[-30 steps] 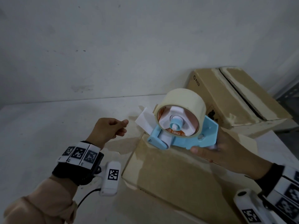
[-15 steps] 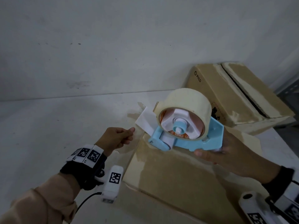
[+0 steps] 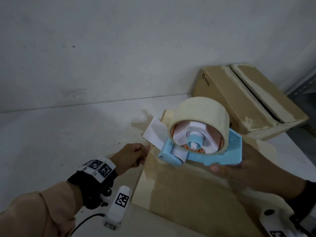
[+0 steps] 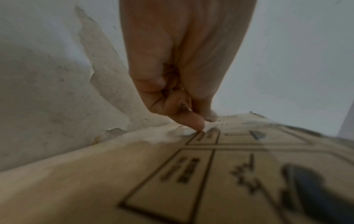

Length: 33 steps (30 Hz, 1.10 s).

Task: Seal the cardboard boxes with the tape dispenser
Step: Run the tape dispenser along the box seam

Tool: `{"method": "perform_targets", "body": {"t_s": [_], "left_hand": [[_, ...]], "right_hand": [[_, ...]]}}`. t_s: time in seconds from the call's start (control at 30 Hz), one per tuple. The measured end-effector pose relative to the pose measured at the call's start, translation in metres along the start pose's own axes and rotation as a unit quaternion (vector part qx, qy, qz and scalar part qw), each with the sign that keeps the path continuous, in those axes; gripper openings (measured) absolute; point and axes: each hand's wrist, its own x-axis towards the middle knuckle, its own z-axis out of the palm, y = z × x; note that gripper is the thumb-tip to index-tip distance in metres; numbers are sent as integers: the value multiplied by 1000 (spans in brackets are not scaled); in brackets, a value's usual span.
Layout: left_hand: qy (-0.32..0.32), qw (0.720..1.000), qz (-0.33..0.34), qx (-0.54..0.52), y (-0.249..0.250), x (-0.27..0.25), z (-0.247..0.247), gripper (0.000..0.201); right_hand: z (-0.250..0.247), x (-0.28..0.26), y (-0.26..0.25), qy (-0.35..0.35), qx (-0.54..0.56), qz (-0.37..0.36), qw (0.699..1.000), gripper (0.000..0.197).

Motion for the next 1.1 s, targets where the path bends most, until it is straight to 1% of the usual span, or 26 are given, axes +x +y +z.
{"method": "perform_targets", "body": {"t_s": [0.1, 0.17, 0.23, 0.3, 0.37, 0.43, 0.5, 0.53, 0.57, 0.6, 0.63, 0.67, 0.7, 0.73, 0.77, 0.8, 0.83, 0.87, 0.9, 0.93, 1.0, 1.1], "left_hand": [[15, 999, -4, -48, -5, -1, -2, 9], [20, 999, -3, -30, -5, 0, -3, 6], [7, 1000, -21, 19, -3, 2, -2, 3], [-23, 996, -60, 64, -5, 2, -1, 8], [-60, 992, -93, 67, -10, 2, 1, 20], [-56, 990, -104, 78, -12, 2, 4, 23], [-27, 984, -118, 131, -11, -2, 6, 28], [-18, 979, -116, 168, -10, -4, 5, 25], [-14, 975, -96, 202, -11, -4, 2, 22], [-1, 975, -53, 216, -10, -6, -1, 25], [25, 977, 0, 212, -9, -10, -5, 34], [38, 982, 45, 178, -5, -18, -7, 42], [30, 987, 83, 131, 0, -26, -7, 50], [-1, 991, 104, 84, 6, -37, -4, 56], [-46, 992, 103, 60, 10, -46, 1, 61], [-86, 990, 95, 64, 13, -53, 7, 68], [-111, 986, 92, 81, 13, -56, 11, 77], [-122, 984, 88, 100, 12, -56, 14, 82], [-124, 983, 85, 106, 11, -55, 16, 77], [-119, 984, 83, 105, 12, -56, 17, 67], [-91, 985, 79, 126, 14, -56, 18, 51], [-55, 979, 56, 190, 18, -60, 19, 43]], "right_hand": [[0, 0, 0, -6, -10, -5, 1000, 50], [1, 0, -2, -7, -5, -8, 1000, 49], [0, 0, -1, -7, 0, -10, 1000, 50], [0, 0, 0, -3, 1, -7, 1000, 52], [1, 0, 0, 0, -1, -6, 1000, 53], [0, 0, 0, 0, -6, -5, 1000, 54], [0, 0, 1, 0, -5, -7, 1000, 54], [0, 0, 0, -3, -2, -9, 1000, 53], [0, 0, 1, -3, 1, -14, 1000, 53], [0, 1, 1, -1, 5, -19, 1000, 53], [0, 1, 3, 2, 11, -21, 1000, 55], [0, 0, 4, 4, 13, -18, 1000, 56], [-1, 1, 5, 4, 12, -16, 1000, 57], [-2, 0, 6, 1, 9, -12, 1000, 57], [-3, 0, 7, -3, 4, -14, 1000, 56], [-2, 0, 5, -6, 1, -17, 1000, 55], [-2, 0, 3, -5, 2, -24, 1000, 53], [-1, 0, 1, -4, 6, -32, 999, 52], [0, 1, 0, -4, 7, -40, 999, 51], [1, 1, -2, -6, 7, -49, 999, 50], [1, 3, -1, -1, 1, -65, 998, 54], [-1, 5, 4, -3, -20, -79, 997, 75]]}}
